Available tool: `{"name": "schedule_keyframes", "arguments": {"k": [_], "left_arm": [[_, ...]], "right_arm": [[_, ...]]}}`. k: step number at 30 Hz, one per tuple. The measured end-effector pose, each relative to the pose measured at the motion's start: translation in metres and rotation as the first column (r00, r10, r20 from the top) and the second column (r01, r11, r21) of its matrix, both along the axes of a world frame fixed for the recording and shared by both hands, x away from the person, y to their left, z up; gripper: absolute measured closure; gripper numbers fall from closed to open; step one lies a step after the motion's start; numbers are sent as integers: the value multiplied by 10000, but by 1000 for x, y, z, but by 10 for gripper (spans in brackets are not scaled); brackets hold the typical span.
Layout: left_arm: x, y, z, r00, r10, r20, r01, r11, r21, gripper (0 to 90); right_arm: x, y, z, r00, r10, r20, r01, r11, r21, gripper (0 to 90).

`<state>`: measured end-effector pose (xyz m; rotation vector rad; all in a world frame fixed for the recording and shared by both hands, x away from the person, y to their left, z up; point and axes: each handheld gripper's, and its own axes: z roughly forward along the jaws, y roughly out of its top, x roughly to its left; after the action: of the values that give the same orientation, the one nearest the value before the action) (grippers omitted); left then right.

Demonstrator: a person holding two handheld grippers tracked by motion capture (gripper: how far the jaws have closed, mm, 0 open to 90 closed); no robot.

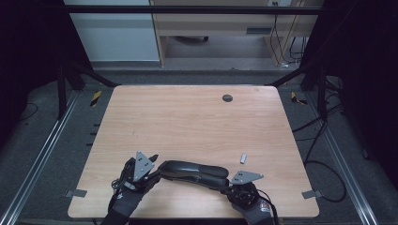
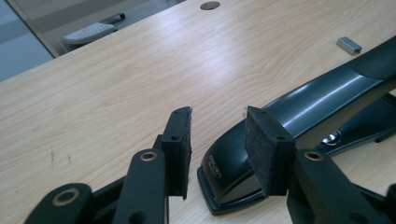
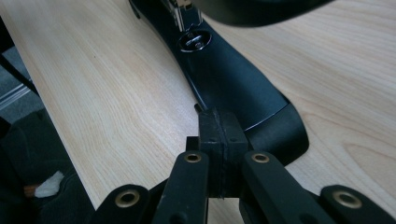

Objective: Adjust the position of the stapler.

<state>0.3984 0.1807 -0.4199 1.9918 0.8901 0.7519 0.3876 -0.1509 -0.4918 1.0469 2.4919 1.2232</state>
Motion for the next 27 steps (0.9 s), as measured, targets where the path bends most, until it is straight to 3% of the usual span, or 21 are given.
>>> {"name": "schedule_keyframes", "arguments": {"k": [7, 11, 15, 16, 27], "left_arm": [[3, 5, -3, 9996, 259, -57, -260, 9996, -126, 611], [3, 7, -2, 9995, 325, -12, -325, 9993, -196, 609], [2, 8, -2, 9993, 367, 47, -366, 9991, -224, 606], [2, 8, -2, 9993, 371, 42, -370, 9990, -231, 604], [2, 7, -2, 9993, 363, 72, -361, 9991, -212, 601]], "right_arm": [[1, 2, -3, 9999, 44, -144, -47, 9998, -209, 900], [1, 4, -5, 9998, -14, -196, 1, 9980, -639, 900], [1, 4, -5, 9999, 11, -152, -21, 9979, -641, 900], [2, 3, -4, 10000, -86, -43, 82, 9964, -846, 900], [10, -2, -6, 9986, -502, 185, 516, 9948, -882, 900]]}}
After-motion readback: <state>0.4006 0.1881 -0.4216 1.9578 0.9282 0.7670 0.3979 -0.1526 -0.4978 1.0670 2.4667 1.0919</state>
